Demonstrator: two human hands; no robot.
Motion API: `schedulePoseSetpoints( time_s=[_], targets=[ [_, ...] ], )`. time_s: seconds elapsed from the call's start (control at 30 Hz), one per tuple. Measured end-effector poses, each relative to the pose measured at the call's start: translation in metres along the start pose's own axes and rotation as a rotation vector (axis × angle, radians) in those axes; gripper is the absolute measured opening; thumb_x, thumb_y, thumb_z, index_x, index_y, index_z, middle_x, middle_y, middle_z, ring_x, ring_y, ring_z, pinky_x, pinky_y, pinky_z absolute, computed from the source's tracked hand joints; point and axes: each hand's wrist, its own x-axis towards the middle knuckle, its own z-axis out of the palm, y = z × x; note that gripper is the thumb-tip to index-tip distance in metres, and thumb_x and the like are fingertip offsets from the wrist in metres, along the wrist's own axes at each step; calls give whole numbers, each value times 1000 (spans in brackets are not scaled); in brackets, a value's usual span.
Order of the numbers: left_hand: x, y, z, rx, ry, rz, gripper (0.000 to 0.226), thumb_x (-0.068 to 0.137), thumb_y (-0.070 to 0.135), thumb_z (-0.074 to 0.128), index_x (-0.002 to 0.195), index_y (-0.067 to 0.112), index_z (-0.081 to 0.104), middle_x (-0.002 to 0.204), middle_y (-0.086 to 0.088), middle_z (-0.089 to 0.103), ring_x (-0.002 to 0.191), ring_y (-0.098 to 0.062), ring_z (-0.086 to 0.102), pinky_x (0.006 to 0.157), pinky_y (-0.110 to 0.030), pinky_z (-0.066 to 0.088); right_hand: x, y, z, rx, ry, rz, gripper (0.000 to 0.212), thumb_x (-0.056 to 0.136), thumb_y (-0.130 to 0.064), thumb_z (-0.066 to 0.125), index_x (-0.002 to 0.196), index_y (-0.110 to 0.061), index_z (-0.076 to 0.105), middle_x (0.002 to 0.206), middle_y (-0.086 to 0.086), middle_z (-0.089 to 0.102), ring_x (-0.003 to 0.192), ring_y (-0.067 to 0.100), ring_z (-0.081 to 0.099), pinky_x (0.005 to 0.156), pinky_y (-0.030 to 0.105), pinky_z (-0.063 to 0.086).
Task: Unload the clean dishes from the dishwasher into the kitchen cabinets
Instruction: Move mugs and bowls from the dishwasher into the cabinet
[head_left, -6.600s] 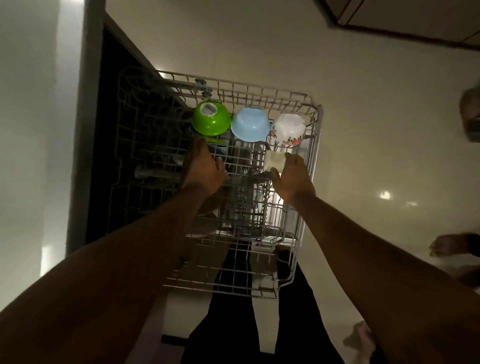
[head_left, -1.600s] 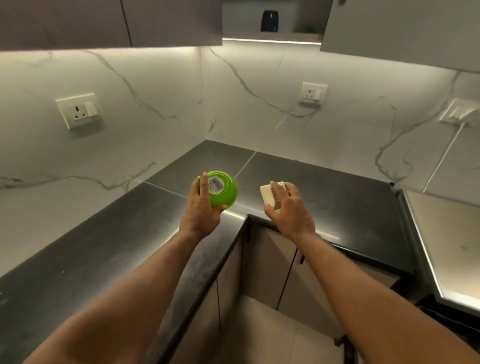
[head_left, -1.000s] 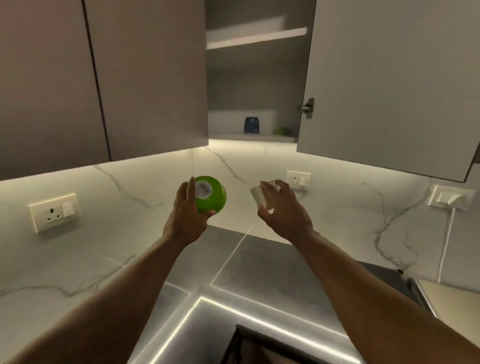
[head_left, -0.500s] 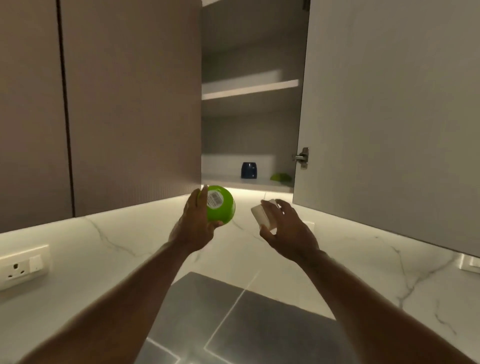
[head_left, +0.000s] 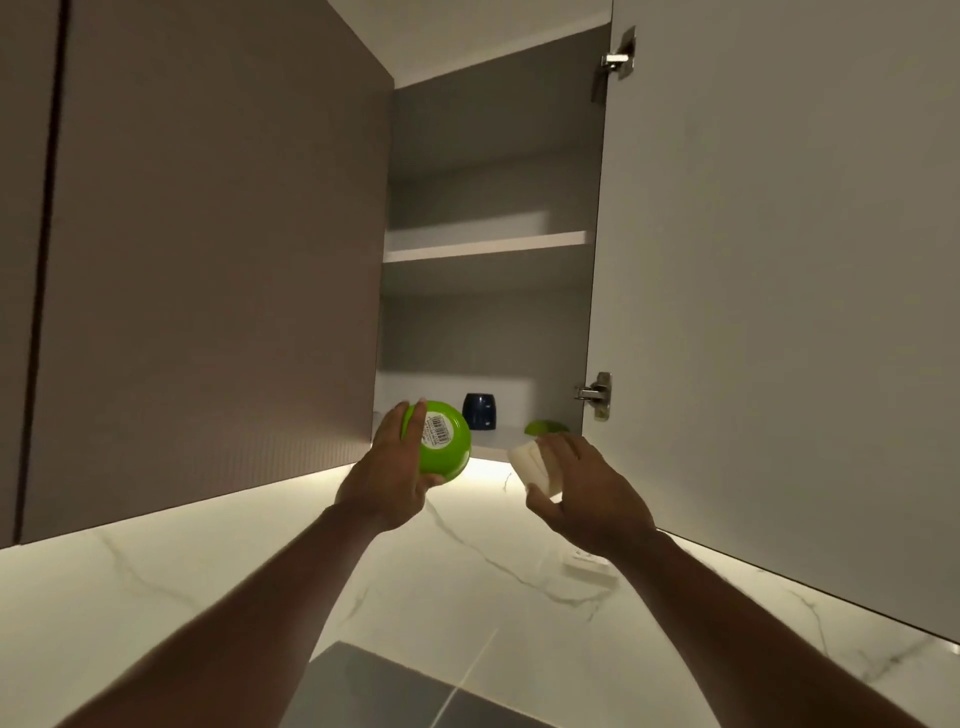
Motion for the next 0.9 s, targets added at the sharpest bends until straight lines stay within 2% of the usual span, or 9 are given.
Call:
schedulePoseSetpoints(
  time_s=[0.13, 0.23, 0.33, 0.4, 0.63, 0.8, 0.9],
  targets=[
    [16, -14, 15, -19, -22, -37, 97, 89, 35, 67, 157, 21, -1, 162, -6, 0, 149, -27, 18, 106, -40, 45, 17, -3, 8, -29, -24, -34, 65, 89, -51, 54, 145, -29, 32, 144, -4, 39, 115, 20, 52, 80, 27, 49],
    [36, -23, 29, -18, -55, -30, 97, 90, 35, 67, 157, 20, -2, 162, -7, 0, 150, -27, 15, 110, -39, 41, 38, -3, 16, -86, -88, -48, 65, 88, -53, 55, 145, -30, 33, 145, -4, 38, 116, 21, 52, 76, 26, 43],
    [60, -33, 42, -42, -88, -20, 99, 90, 37, 66, 157, 20, -4, 163, -6, 1, 150, -26, 14, 111, -36, 39, 65, -3, 25, -99, -98, -26, 66, 84, -57, 52, 143, -30, 37, 139, -1, 41, 112, 23, 53, 78, 30, 49],
    [80, -43, 65, -104, -91, -34, 99, 90, 38, 66, 157, 18, -4, 162, -7, 5, 149, -26, 16, 110, -37, 40, 84, 2, 35, -131, -94, 1, 65, 82, -58, 51, 139, -29, 41, 132, 1, 46, 109, 24, 54, 80, 33, 51],
    [123, -51, 115, -356, -109, -99, 96, 90, 38, 65, 156, 9, 2, 151, -14, 25, 137, -32, 34, 107, -42, 41, 123, 23, 70, -226, -137, 166, 49, 83, -54, 51, 121, -24, 54, 113, 5, 58, 102, 26, 58, 80, 34, 51],
    [147, -59, 122, -322, -170, -128, 96, 89, 40, 67, 155, 6, 6, 148, -21, 31, 135, -36, 37, 107, -38, 38, 141, 32, 85, -244, -125, 229, 45, 87, -55, 50, 111, -19, 61, 107, 10, 64, 96, 30, 61, 71, 30, 45],
    [162, -65, 123, -279, -247, -142, 93, 87, 43, 69, 152, 3, 16, 142, -23, 42, 129, -36, 45, 100, -36, 41, 158, 38, 93, -251, -192, 326, 41, 87, -53, 49, 100, -16, 62, 103, 13, 67, 95, 32, 63, 71, 30, 46]
  ],
)
